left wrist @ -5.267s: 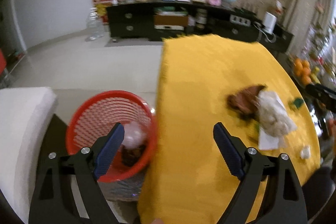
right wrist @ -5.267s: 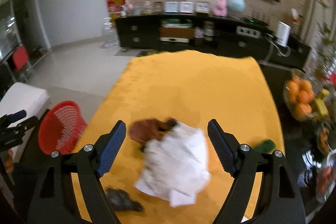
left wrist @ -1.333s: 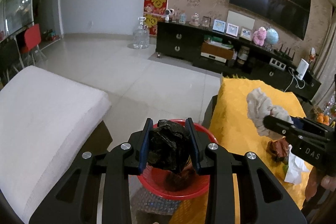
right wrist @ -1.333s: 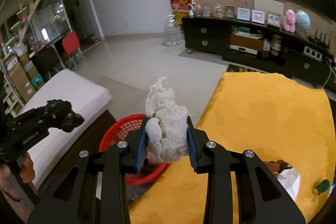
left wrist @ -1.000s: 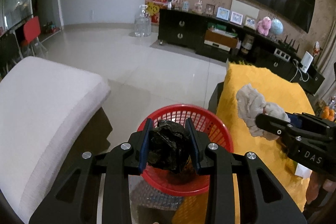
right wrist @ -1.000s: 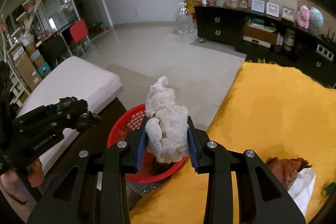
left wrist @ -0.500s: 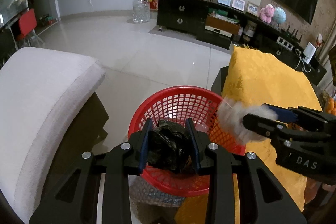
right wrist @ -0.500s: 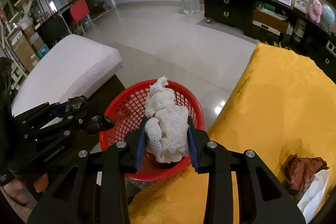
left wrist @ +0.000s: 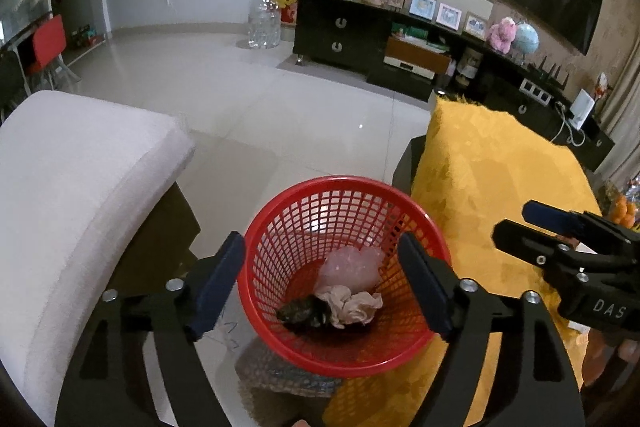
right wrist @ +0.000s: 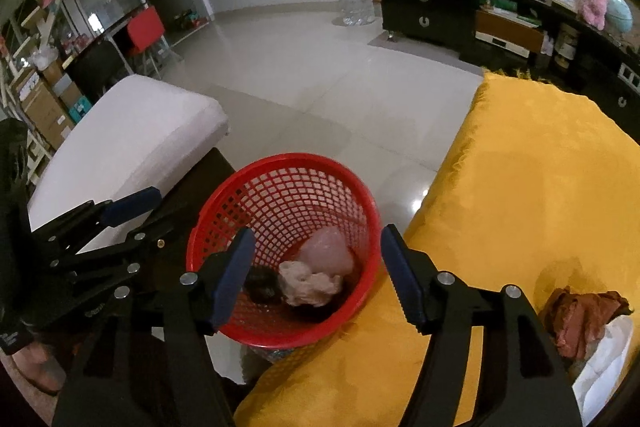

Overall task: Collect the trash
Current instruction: 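Move both tools back over the table toward the remaining trash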

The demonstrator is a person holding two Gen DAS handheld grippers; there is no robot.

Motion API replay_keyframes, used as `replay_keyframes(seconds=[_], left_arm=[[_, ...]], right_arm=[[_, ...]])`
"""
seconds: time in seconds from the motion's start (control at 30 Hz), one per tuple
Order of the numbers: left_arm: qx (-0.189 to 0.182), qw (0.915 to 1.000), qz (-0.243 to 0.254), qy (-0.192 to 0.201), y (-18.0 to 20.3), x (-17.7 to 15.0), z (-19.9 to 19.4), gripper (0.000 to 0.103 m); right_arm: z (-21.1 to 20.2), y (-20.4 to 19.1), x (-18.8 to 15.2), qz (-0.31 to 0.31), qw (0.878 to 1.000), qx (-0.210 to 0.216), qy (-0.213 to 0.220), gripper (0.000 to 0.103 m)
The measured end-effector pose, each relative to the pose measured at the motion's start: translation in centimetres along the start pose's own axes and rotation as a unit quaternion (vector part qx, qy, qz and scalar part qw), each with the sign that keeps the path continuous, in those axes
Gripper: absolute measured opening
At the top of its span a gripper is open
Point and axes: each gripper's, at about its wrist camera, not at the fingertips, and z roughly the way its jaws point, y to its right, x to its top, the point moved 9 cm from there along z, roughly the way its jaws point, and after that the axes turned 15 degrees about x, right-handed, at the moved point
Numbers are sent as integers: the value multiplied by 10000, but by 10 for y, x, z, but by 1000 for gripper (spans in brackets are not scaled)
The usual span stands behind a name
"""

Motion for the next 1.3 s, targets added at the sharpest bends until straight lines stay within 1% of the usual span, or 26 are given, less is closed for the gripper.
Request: replay_keyframes(seconds=[0.27, 0.33, 0.5, 0.77, 0.87, 1.03, 1.17, 1.3], left_arm=[[-40, 9998, -59, 164, -4, 10, -22, 82], [-68, 9997, -31, 217, -1, 11, -28, 83], [-261, 9992, 89, 303, 23, 9, -43, 85], [-619, 9964, 497, 291, 77, -5, -54, 85], [-736, 9951, 615, 256, 97, -11, -54, 85], [-873, 9923, 846, 221, 125, -19, -56, 85], [-1021, 9893, 1033, 124, 152, -25, -52, 85], [-1128, 9862, 1214, 61, 177, -30, -49, 85]], right_arm=[[-39, 11, 0, 7, 9990, -245, 366, 64], [-52, 15, -2, -24, 9982, -370, 471, 65], [-78, 25, -8, -96, 9949, -730, 693, 69], [-120, 57, -37, 117, 9895, -1148, 865, 70], [-144, 75, -51, 274, 9853, -1384, 966, 70], [-189, 118, -82, 621, 9736, -1896, 1107, 70], [-224, 155, -112, 994, 9610, -2277, 1217, 70], [-246, 178, -139, 1290, 9504, -2517, 1292, 70]])
